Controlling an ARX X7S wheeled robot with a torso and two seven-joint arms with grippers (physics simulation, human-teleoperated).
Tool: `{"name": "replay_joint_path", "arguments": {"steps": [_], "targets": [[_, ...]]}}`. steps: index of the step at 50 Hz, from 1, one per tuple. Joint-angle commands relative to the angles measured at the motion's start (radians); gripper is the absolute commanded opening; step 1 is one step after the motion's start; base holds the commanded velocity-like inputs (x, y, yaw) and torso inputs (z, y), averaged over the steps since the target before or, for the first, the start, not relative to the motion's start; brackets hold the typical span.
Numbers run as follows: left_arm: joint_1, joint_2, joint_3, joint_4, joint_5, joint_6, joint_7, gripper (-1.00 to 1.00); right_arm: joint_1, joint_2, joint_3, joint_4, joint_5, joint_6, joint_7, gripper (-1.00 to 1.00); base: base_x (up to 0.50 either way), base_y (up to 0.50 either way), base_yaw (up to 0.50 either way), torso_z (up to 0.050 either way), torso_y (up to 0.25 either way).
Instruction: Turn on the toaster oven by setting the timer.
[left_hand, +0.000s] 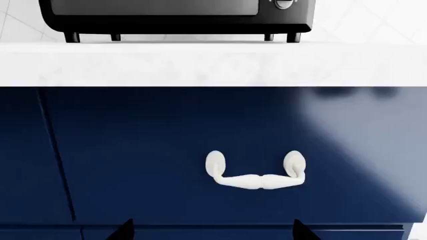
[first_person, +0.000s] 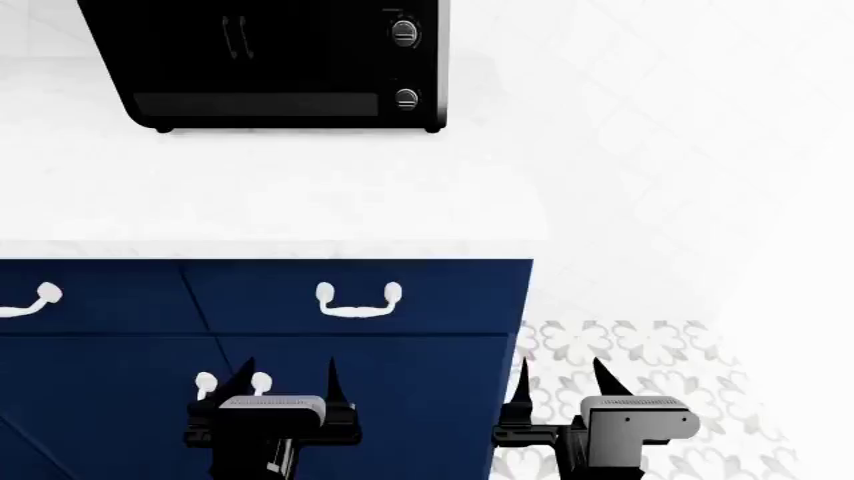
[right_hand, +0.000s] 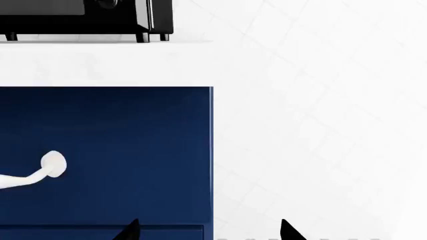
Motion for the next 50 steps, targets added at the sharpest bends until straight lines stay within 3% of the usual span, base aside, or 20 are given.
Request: {"name": "replay_joint_path", "arguments": {"steps": [1,16,21,26,32,33,35,36,40,41,42,43,44,45,50], "targets": [[0.002,-0.016,0.019,0.006,-0.014,-0.002,-0.020,1.00,-0.009,0.012,-0.010,-0.019,0.053,0.009,0.008,1.00,0.00,0.00,0.00,0.000,0.000],[0.013,-0.056,0.056,0.033,-0.065,-0.012,-0.058,1.00,-0.001,0.055,-0.064,-0.021,0.071,0.010,0.078,1.00,0.00,0.00,0.00,0.000,0.000],[0.032,-0.073,0.056,0.138,-0.074,-0.080,-0.077,1.00,-0.023,0.071,-0.072,-0.111,0.060,0.068,0.105,1.00,0.00,0.00,0.00,0.000,0.000],[0.046,-0.105,0.037,0.363,-0.137,-0.268,-0.073,1.00,-0.043,0.108,-0.079,-0.349,0.094,0.301,0.092,1.00,0.00,0.00,0.00,0.000,0.000],[-0.019,-0.149,0.036,0.624,-0.221,-0.602,-0.082,1.00,-0.003,0.152,-0.051,-0.607,0.145,0.580,0.107,1.00,0.00,0.00,0.00,0.000,0.000],[-0.041,-0.151,0.027,0.664,-0.246,-0.676,-0.089,1.00,0.032,0.161,-0.031,-0.643,0.181,0.684,0.101,1.00,0.00,0.00,0.00,0.000,0.000],[-0.075,-0.147,0.007,0.709,-0.291,-0.788,-0.100,1.00,0.048,0.176,-0.024,-0.696,0.191,0.741,0.103,1.00,0.00,0.00,0.00,0.000,0.000],[-0.143,-0.153,-0.008,0.780,-0.324,-0.938,-0.127,1.00,0.101,0.194,-0.013,-0.736,0.202,0.839,0.109,1.00,0.00,0.00,0.00,0.000,0.000],[-0.231,-0.157,-0.071,0.853,-0.375,-1.072,-0.149,1.00,0.177,0.199,0.027,-0.800,0.240,0.973,0.118,1.00,0.00,0.00,0.00,0.000,0.000],[-0.381,-0.116,-0.221,1.003,-0.525,-1.222,-0.208,1.00,0.327,0.168,0.163,-0.950,0.351,1.123,0.072,1.00,0.00,0.00,0.00,0.000,0.000],[-0.531,-0.151,-0.339,0.987,-0.675,-1.372,-0.343,1.00,0.477,0.123,0.109,-0.960,0.201,1.273,-0.078,1.00,0.00,0.00,0.00,0.000,0.000],[-0.681,-0.179,-0.363,0.967,-0.825,-1.522,-0.452,1.00,0.601,0.123,0.121,-1.016,0.140,1.423,-0.080,1.00,0.00,0.00,0.00,0.000,0.000],[-0.691,-0.201,-0.382,0.951,-0.975,-1.569,-0.537,1.00,0.606,0.124,0.123,-1.016,0.147,1.569,-0.077,1.00,0.00,0.00,0.00,0.000,0.000],[-0.700,-0.215,-0.391,0.942,-1.088,-1.568,-0.592,1.00,0.603,0.125,0.126,-1.020,0.157,1.569,-0.072,1.00,0.00,0.00,0.00,0.000,0.000],[-0.732,-0.260,-0.394,0.901,-1.279,-1.562,-0.753,1.00,0.627,0.140,0.144,-1.015,0.226,1.570,-0.027,1.00,0.00,0.00,0.00,0.000,0.000]]}}
